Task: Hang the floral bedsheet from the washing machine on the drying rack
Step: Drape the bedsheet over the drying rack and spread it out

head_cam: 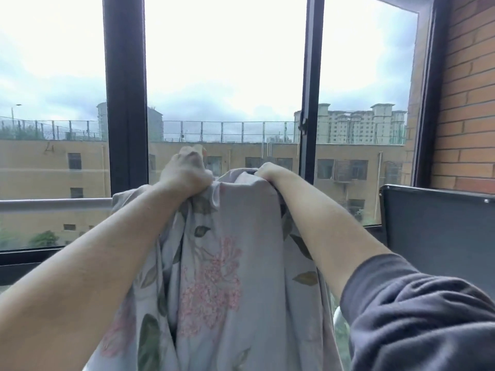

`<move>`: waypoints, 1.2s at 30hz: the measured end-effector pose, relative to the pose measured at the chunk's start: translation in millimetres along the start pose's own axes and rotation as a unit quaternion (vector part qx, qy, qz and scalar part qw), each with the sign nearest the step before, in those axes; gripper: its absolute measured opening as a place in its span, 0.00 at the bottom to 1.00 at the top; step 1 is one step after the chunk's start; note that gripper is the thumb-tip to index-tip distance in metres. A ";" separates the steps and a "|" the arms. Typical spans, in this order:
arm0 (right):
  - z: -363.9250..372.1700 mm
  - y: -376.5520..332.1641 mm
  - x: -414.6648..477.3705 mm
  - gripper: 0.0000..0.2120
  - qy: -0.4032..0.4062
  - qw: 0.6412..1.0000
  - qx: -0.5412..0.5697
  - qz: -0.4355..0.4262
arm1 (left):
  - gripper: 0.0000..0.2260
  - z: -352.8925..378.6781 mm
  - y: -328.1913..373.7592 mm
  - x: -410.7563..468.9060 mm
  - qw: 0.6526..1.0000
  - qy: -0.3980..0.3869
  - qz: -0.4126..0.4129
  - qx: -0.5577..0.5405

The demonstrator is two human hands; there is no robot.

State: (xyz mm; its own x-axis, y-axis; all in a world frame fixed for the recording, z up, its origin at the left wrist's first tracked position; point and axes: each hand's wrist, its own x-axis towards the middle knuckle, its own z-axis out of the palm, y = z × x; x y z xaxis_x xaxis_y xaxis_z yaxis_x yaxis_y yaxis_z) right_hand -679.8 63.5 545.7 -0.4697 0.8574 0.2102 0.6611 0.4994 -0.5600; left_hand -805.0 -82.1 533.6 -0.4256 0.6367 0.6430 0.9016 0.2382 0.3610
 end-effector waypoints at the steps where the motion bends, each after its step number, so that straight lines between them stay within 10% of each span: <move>1: 0.7 0.5 -0.5 0.06 -0.013 1.000 -0.010 0.007 | 0.14 0.1 11.9 -3.3 0.998 -0.041 0.056 0.013; 5: -9.4 7.6 -15.0 0.04 -0.034 0.991 0.128 -0.034 | 0.18 16.2 32.4 0.4 0.974 -0.210 0.072 0.051; 15: -23.4 119.5 -93.6 0.06 0.265 0.951 0.104 -0.122 | 0.14 28.6 29.1 1.3 0.985 -0.157 0.064 0.029; 21: 42.7 199.3 -134.9 0.17 -0.010 0.959 0.285 0.002 | 0.16 28.8 27.7 -5.2 0.985 -0.163 0.050 0.027; 27: 77.6 213.2 -145.7 0.22 -0.111 0.958 0.263 -0.005 | 0.14 21.3 25.6 -6.8 0.986 -0.160 0.042 0.024; 36: 12.4 161.9 -140.2 0.08 0.060 0.863 0.498 -0.069 | 0.13 24.3 23.9 -7.9 0.987 -0.154 0.053 0.015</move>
State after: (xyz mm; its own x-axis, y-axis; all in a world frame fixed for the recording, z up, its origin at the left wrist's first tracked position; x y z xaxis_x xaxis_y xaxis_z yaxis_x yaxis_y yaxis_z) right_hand -514.3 22.6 415.6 -0.4010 0.8348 0.3772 -0.2540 0.2944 -0.9213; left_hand -778.3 -63.6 520.7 -0.2894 0.8506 0.4391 0.9438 0.1769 0.2793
